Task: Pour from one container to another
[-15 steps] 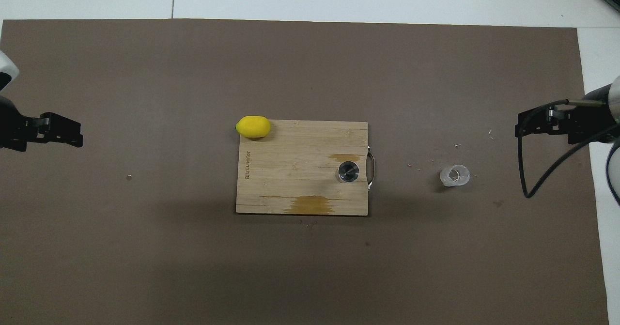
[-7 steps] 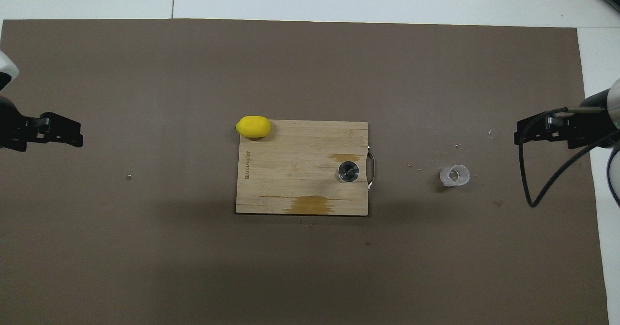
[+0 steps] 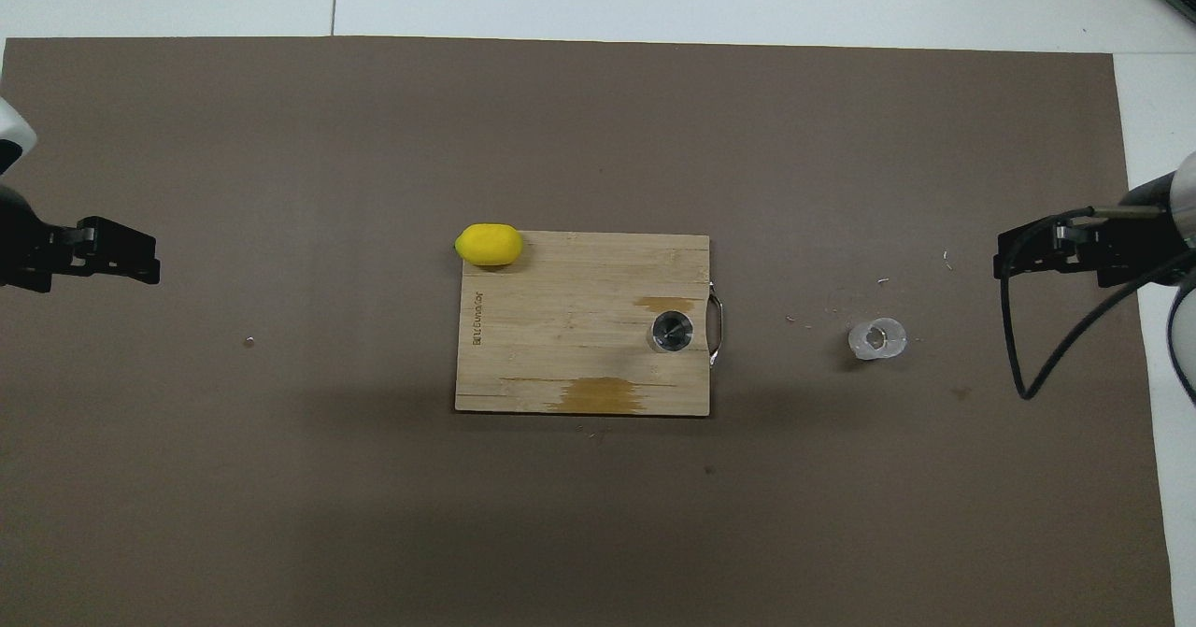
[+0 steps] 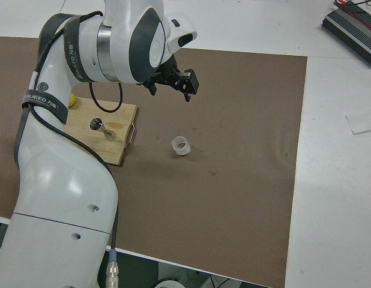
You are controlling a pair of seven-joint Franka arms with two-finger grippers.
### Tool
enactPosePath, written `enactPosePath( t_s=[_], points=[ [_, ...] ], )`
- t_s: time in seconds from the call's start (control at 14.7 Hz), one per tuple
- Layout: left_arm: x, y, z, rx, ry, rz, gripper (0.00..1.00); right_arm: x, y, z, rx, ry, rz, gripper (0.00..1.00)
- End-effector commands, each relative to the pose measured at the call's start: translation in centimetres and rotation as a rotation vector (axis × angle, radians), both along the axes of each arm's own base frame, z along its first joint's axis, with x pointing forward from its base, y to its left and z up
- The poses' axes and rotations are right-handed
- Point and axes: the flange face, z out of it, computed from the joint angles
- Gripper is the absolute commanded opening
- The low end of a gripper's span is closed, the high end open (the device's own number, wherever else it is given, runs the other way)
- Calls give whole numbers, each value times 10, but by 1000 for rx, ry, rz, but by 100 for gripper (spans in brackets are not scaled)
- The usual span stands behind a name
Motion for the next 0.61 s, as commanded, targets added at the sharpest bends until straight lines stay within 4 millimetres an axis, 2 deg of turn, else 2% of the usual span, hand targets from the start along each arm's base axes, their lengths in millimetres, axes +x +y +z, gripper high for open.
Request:
enactPosePath(
  t_s=[0.0,0.34,0.54],
  points=[
    [-2,-2,6,-10,-8,12,100,-2,2,4,-32,-10,-20,100],
    [-2,-3,6,-10,-8,10,100,0,0,5,-54,-36,-18,100],
    [-2,-3,6,-11,-10,9,100,0,7,5,-55,-36,-4,100]
  ],
)
